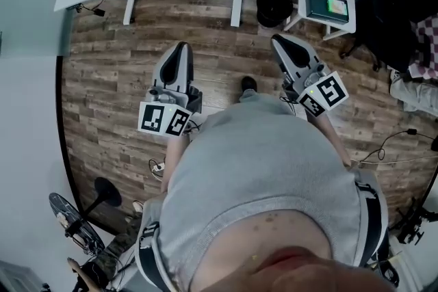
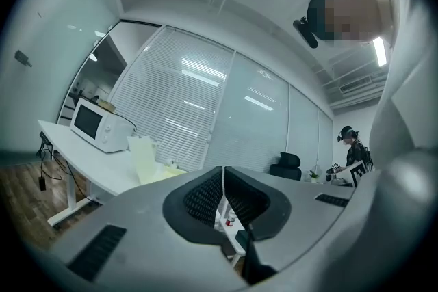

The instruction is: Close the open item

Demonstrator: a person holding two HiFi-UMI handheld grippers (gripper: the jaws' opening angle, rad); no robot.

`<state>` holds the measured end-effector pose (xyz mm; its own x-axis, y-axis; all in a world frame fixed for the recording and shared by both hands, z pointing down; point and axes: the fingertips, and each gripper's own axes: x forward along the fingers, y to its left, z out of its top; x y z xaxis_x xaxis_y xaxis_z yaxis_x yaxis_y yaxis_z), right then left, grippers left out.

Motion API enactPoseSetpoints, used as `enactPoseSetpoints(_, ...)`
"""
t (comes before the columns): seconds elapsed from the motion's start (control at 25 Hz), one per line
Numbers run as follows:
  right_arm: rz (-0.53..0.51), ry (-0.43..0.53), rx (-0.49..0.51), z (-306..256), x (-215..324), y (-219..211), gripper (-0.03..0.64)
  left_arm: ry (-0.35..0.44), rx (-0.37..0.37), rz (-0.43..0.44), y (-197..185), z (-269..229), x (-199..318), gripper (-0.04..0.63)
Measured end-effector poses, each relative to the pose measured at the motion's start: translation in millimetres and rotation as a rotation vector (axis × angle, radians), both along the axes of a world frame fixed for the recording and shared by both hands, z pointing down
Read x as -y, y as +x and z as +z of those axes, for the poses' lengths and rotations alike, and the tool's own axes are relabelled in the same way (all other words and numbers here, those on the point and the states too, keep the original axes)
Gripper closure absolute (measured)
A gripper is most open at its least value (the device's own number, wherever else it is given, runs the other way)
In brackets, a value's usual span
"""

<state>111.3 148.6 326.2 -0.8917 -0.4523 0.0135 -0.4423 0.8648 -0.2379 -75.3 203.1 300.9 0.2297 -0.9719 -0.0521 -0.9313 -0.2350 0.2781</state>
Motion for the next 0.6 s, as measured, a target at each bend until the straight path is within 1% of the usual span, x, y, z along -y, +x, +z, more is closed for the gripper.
enactPoseSetpoints(0.28, -0.028, 0.017, -0.009, -2.3, 44.8, -8.5, 0.548, -0.004, -0.021, -0.011, -3.8, 6.3, 43.3, 0.578)
enactPoseSetpoints(0.44, -0.056, 0.020, -0.022, 0.3, 65.8, -15.2, 0.548, 0.007, -0.013, -0.020, -6.5, 4.4, 64.5, 0.578)
enactPoseSetpoints(0.6, -0.077, 0.023, -0.020, -1.3, 77.8, -26.7, 0.548, 0.007, -0.004, -0.033, -13.7, 4.4, 72.8, 0.578)
